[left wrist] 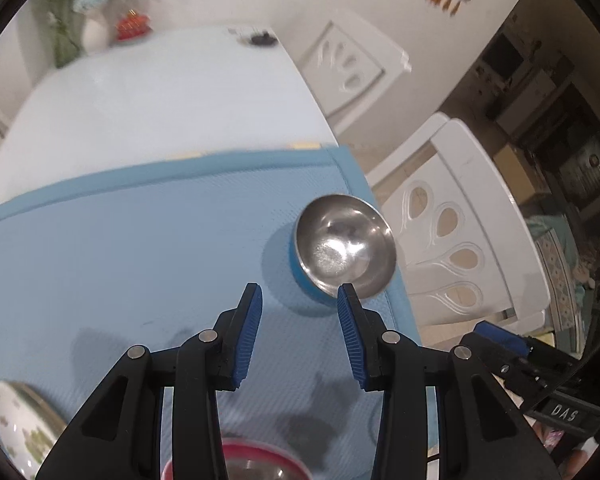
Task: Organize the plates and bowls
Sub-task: 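Grasp the blue steel bowl's rim with the left tool and lift, then carry the blue bowl over the magenta bowl and lower it inside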
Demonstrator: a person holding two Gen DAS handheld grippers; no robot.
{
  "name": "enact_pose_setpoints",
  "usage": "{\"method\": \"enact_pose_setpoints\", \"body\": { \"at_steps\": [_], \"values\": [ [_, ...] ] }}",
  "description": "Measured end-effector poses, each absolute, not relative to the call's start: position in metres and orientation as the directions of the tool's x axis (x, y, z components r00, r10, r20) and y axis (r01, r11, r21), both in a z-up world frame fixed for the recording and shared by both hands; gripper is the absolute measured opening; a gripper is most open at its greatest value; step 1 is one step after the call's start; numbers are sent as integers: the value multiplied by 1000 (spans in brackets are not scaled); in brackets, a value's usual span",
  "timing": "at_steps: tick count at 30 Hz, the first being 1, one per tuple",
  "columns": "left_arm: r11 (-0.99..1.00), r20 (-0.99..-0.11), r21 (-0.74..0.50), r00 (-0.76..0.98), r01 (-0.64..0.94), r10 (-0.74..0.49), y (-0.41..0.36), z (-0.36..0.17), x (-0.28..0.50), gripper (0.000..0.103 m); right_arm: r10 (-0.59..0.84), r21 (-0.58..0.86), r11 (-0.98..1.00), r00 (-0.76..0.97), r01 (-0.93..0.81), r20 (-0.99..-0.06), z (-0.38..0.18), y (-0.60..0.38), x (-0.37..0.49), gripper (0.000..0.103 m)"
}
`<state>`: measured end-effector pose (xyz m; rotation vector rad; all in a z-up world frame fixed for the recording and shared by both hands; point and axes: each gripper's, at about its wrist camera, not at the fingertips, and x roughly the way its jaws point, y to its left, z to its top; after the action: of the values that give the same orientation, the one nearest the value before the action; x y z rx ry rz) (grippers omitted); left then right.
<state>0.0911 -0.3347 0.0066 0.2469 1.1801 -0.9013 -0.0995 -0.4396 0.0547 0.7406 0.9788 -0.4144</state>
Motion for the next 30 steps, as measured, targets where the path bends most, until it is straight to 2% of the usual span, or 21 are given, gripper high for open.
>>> {"method": "enact_pose_setpoints", "body": {
  "at_steps": [4,7,16,19,21,23,25,27,30],
  "values": [
    [586,-870,-292,45,756,-491,-362,-13,100,38,30,380,658,482,650,-876,24,-463,-84,55],
    [588,-894,-265,34,764,-447,-381,-31,110,41,59,395,637,469,663,-881,2,-478,-71,55],
    [585,-919,-285,-43,760,-392,-407,-81,137,41,87,411,625,464,663,-881,-40,-514,-40,55],
    [577,-919,-297,-62,761,-390,-410,-93,137,38,107,413,621,450,666,-886,-57,-519,-35,55],
    [561,-914,-324,-100,762,-393,-411,-101,135,32,123,413,622,438,665,-891,-67,-520,-30,55],
    [553,-917,-325,-112,767,-384,-413,-107,133,32,131,411,626,431,663,-893,-74,-519,-28,55],
    [537,-918,-328,-126,777,-377,-414,-111,127,28,135,416,634,436,652,-890,-77,-517,-26,47],
    [528,-919,-320,-123,786,-374,-414,-111,124,22,141,410,648,428,642,-893,-81,-514,-21,29],
    [504,-913,-285,-72,816,-401,-412,-95,117,22,101,359,668,399,652,-911,-79,-509,-18,24]
  ]
}}
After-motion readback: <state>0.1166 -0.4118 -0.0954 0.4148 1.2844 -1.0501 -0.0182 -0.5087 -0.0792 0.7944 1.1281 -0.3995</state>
